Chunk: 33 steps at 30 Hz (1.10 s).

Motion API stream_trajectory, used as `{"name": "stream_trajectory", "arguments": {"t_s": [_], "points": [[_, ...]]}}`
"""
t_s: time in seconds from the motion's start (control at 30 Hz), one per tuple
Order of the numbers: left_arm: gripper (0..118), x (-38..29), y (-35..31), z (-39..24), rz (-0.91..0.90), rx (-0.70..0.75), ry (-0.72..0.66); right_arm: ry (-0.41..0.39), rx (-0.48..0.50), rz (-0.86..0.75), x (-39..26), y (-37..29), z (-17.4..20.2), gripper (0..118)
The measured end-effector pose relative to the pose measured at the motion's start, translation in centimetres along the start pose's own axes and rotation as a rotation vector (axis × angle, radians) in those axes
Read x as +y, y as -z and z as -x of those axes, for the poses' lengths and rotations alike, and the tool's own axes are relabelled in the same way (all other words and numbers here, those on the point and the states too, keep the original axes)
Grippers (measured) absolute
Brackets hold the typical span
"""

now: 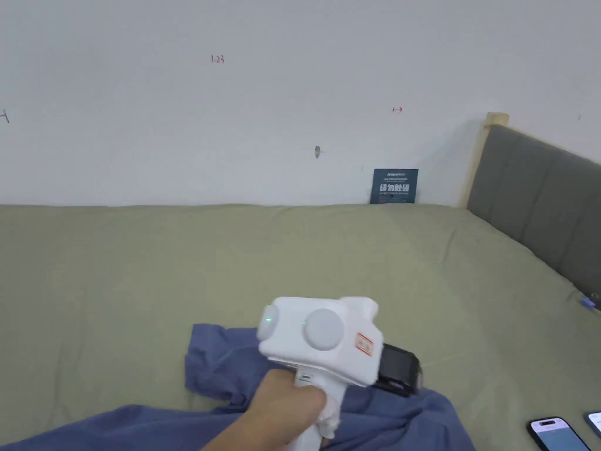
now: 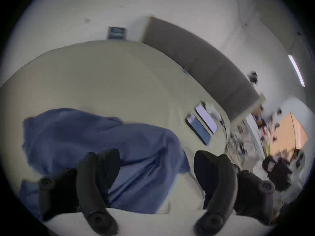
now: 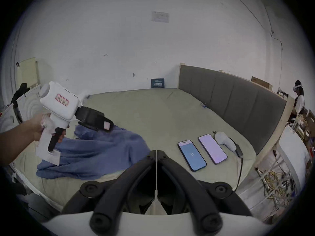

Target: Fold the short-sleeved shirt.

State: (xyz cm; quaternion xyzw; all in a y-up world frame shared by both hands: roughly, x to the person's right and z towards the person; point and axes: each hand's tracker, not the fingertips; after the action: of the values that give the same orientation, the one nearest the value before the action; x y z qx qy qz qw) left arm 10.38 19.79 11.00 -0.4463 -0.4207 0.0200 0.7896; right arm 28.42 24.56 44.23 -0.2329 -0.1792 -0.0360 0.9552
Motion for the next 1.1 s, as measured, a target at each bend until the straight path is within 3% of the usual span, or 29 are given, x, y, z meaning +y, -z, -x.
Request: {"name": "stream_trajectory", "arguments": {"t_s": [0.13,0.17,0.2,0.27,0.33,0.43,0.6,0.77,0.93,0.97,1.0,1.03,1.07,1.1], "points": [[93,-1.8,-10.4,4.9,-0.239,0.170,-0.066,-0.026,0.063,-0.030,1.1,0.5,2.1,0],[82,-2.9,-13.8,5.9,-0.301,0.249,-0.055,-0.035,0.082,-0.037,1.4,0.7,2.7,0],[67,-4.2,-16.4,6.8,-0.357,0.313,-0.050,-0.046,0.099,-0.040,1.7,0.9,3.3,0],[13,-7.5,-21.5,8.2,-0.448,0.469,-0.066,-0.072,0.126,-0.043,2.2,1.5,4.6,0],[9,-11.4,-26.6,9.8,-0.518,0.595,-0.145,-0.087,0.162,-0.049,2.6,2.1,6.0,0],[2,-17.1,-32.0,10.3,-0.572,0.644,-0.240,-0.107,0.198,-0.056,2.9,2.7,7.9,0],[0,-25.0,-36.1,8.8,-0.647,0.828,-0.281,-0.127,0.228,-0.047,2.5,3.6,10.3,0],[0,-27.2,-35.6,9.7,-0.583,0.826,-0.319,-0.155,0.259,-0.014,1.9,4.4,11.7,0],[0,-23.6,-34.1,13.8,-0.447,0.758,-0.337,-0.179,0.265,-0.006,1.9,4.7,11.9,0],[4,-22.6,-33.8,14.9,-0.395,0.746,-0.334,-0.181,0.260,-0.006,1.9,4.8,11.8,0],[19,-21.4,-33.3,16.1,-0.376,0.726,-0.329,-0.181,0.254,-0.002,2.0,5.0,11.5,0],[46,-19.9,-32.8,17.5,-0.347,0.678,-0.334,-0.179,0.248,0.004,1.9,5.3,11.2,0],[87,-18.5,-32.3,18.8,-0.291,0.655,-0.342,-0.177,0.240,0.010,1.9,5.5,10.9,0],[104,-17.0,-31.4,20.2,-0.236,0.587,-0.374,-0.176,0.230,0.017,1.8,5.7,10.6,0]]}}
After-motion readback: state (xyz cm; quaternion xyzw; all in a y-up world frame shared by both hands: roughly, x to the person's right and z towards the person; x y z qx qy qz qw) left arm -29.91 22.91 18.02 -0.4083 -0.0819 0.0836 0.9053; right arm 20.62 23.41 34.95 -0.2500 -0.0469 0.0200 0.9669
